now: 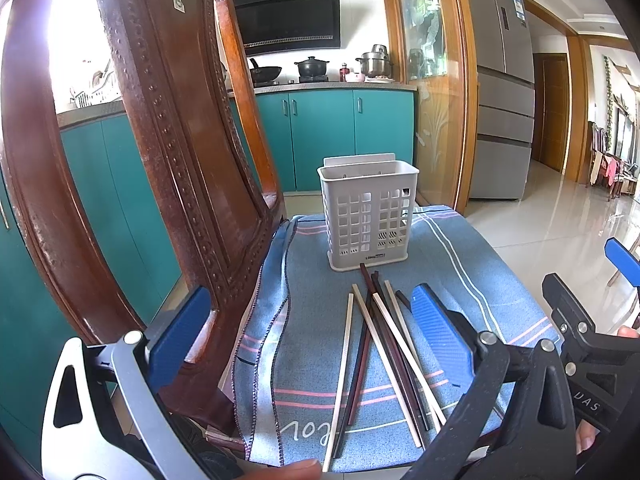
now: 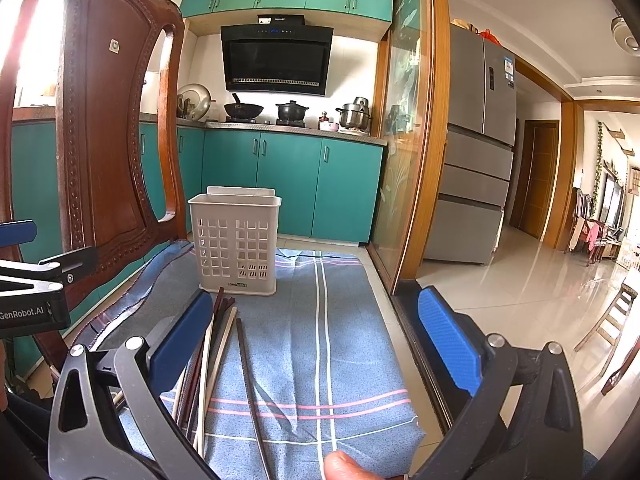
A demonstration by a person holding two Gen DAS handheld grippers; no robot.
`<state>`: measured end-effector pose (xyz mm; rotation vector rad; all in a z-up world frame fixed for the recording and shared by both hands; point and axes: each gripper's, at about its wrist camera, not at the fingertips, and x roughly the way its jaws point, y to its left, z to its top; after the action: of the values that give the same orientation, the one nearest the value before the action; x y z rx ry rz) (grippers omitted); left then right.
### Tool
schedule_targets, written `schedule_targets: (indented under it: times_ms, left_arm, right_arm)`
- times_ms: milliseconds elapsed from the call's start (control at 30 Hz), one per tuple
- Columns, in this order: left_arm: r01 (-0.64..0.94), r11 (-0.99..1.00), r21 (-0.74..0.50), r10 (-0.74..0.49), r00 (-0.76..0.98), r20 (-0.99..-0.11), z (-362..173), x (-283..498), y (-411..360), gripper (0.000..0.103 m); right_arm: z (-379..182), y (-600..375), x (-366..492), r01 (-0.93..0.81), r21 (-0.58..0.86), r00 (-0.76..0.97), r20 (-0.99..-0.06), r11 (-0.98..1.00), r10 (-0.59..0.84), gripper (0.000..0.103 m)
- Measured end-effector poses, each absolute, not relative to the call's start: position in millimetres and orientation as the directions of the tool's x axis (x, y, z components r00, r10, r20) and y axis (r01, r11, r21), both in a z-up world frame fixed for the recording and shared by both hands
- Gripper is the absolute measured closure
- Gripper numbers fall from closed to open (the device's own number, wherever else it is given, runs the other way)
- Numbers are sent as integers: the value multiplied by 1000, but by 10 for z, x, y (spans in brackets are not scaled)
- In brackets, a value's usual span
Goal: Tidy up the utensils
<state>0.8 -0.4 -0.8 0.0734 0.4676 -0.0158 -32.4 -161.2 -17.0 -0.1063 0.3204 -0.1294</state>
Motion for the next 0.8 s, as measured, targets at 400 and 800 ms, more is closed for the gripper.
schedule_targets:
  times_ms: [400,800]
  left_arm:
    - [34,997,74,4,887,-461,-86,44,-20,3]
    - [31,996,80,10,883,-469,-118,81,-14,3]
  right_arm:
    - [-188,-1618,-300,108,-128,940,-310,986,-143,2]
    - [-228,-1617,-254,111,-139,936,-320,984,-150,2]
